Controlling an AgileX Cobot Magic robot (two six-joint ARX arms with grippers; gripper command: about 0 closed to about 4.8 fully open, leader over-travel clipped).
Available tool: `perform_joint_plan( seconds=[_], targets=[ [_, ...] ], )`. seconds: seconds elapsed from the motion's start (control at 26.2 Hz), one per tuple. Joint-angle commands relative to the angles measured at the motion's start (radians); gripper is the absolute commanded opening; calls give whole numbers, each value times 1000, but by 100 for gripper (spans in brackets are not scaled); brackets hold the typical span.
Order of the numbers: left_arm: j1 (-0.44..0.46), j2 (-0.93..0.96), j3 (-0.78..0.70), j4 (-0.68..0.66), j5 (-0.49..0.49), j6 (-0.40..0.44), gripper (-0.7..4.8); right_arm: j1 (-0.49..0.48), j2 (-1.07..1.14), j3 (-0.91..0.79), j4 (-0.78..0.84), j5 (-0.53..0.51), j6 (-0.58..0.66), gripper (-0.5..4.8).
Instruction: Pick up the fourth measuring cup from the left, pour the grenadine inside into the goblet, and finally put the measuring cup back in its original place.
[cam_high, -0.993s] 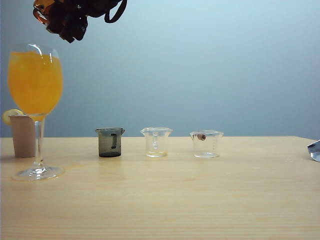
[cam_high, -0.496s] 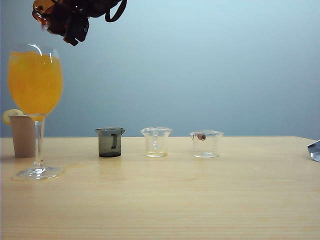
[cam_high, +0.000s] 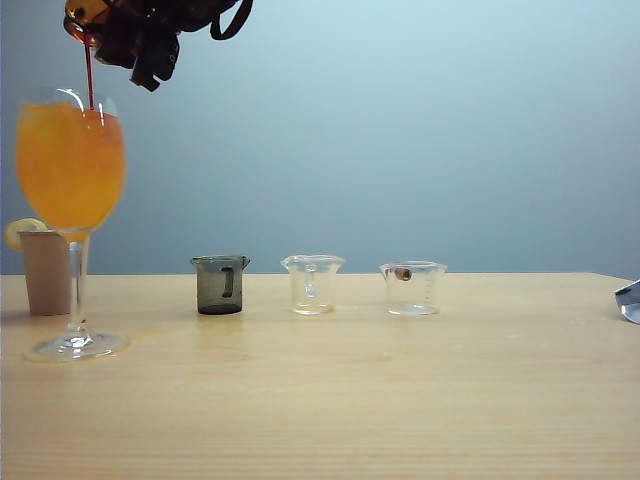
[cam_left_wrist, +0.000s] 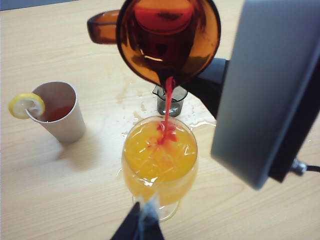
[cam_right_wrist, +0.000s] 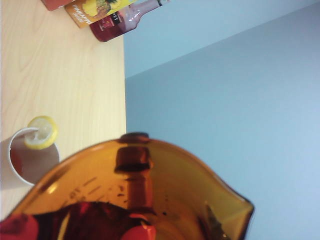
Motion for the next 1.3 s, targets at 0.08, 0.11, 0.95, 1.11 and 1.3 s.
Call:
perform_joint_plan(
  seconds=[0.08, 0.11, 0.95, 1.11, 1.3],
  targets=[
    [-1, -2, 5, 6, 4, 3, -4, 13, -9, 7, 39, -3, -24, 241],
    [-1, -2, 5, 6, 4, 3, -4, 16, -9, 7, 38, -2, -24, 242],
    [-1, -2, 5, 6, 4, 3, -4, 21, -9, 7, 39, 5, -99, 242],
    [-1, -2, 5, 6, 4, 3, -4, 21, -9, 7, 39, 6, -103, 242],
    [-1, -2, 5, 6, 4, 3, -4, 24, -9, 7, 39, 43, -105, 241]
  ],
)
